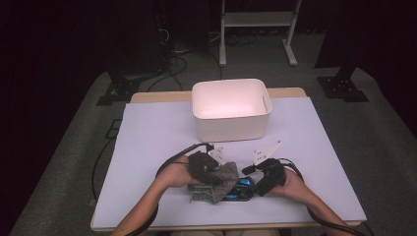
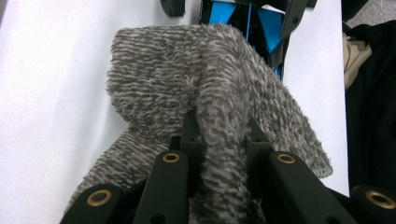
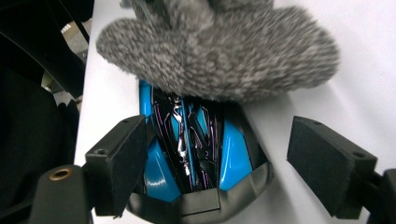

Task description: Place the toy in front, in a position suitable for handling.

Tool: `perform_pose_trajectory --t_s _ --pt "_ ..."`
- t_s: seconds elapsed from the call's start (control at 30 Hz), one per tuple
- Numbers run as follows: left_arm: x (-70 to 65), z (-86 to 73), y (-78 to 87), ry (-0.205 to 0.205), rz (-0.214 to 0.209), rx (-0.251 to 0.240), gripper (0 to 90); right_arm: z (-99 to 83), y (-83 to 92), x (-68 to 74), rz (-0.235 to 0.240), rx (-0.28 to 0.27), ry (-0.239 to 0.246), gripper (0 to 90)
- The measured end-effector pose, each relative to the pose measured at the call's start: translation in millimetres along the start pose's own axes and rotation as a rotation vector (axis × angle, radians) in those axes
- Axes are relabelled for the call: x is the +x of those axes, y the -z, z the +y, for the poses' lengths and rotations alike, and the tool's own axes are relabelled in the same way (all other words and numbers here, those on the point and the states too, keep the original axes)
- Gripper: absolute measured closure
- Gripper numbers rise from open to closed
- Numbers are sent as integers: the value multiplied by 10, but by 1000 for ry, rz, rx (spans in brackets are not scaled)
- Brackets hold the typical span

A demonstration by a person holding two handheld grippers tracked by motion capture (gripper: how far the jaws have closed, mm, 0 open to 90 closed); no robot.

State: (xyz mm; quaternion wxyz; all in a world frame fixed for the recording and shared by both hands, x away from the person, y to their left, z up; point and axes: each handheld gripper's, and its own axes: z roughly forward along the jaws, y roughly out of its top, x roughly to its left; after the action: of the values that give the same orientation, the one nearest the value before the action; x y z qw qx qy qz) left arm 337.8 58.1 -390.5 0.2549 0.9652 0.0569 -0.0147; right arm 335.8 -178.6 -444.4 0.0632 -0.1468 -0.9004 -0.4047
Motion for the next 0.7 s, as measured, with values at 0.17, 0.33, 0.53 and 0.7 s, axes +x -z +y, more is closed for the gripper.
perform_pose_trajectory --t_s 0.17,0.33,0.53,0.7 --pt "-14 -28 -22 2 -10 8 758 -58 -39 -42 7 -7 -59 192" --pt "-36 -62 -4 5 -4 8 757 -113 -46 -38 -6 -33 -102 195" --pt "-55 -37 79 -3 7 0 755 -150 -42 -2 -13 -55 -130 229" --pt "-56 5 149 -11 15 -23 755 -151 -28 33 -8 -55 -130 288"
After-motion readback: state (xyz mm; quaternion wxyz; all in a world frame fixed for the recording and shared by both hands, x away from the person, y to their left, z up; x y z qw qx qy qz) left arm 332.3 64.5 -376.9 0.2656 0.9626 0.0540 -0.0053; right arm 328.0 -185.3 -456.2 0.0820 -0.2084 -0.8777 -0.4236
